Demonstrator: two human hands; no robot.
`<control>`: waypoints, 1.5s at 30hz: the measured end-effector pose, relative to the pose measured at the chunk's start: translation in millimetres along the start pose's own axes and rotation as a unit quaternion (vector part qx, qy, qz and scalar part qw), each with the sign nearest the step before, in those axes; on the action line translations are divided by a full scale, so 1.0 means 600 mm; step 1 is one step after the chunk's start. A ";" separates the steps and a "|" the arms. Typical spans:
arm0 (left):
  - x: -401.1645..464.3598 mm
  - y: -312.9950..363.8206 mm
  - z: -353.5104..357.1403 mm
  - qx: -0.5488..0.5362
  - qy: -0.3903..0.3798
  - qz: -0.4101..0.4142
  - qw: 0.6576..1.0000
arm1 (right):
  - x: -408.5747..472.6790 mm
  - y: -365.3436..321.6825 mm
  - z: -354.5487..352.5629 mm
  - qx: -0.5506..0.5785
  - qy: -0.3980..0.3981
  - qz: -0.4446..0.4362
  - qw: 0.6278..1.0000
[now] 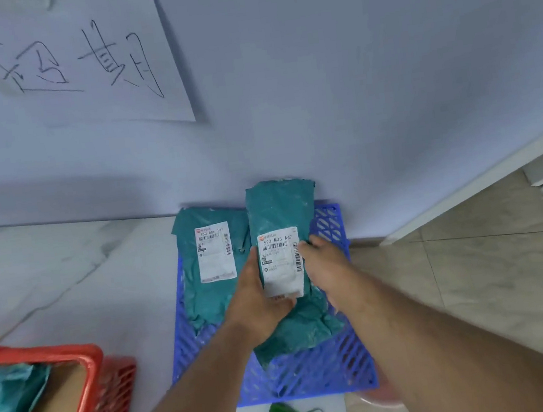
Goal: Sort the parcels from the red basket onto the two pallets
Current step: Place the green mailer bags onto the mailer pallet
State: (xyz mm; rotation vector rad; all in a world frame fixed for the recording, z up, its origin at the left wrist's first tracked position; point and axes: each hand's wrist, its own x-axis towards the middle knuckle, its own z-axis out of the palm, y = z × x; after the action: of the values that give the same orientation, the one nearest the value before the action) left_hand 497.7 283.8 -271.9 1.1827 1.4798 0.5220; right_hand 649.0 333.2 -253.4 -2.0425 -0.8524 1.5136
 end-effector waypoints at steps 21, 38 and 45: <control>0.000 -0.105 0.030 0.564 -0.243 0.153 0.774 | 0.029 0.067 0.030 -0.571 -0.078 -0.178 0.798; -0.307 0.079 -0.163 0.007 0.098 -0.077 0.992 | -0.325 0.026 0.020 -0.100 -0.048 -0.038 0.993; -0.466 0.104 -0.341 -0.005 0.080 -0.068 0.994 | -0.543 -0.036 0.137 0.003 -0.041 -0.034 0.999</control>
State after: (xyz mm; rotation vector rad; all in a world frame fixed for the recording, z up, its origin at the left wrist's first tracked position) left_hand 300.9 122.0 -29.0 1.0427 1.6793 0.5399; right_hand 499.5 117.3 -43.1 -1.9389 -0.9362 1.5702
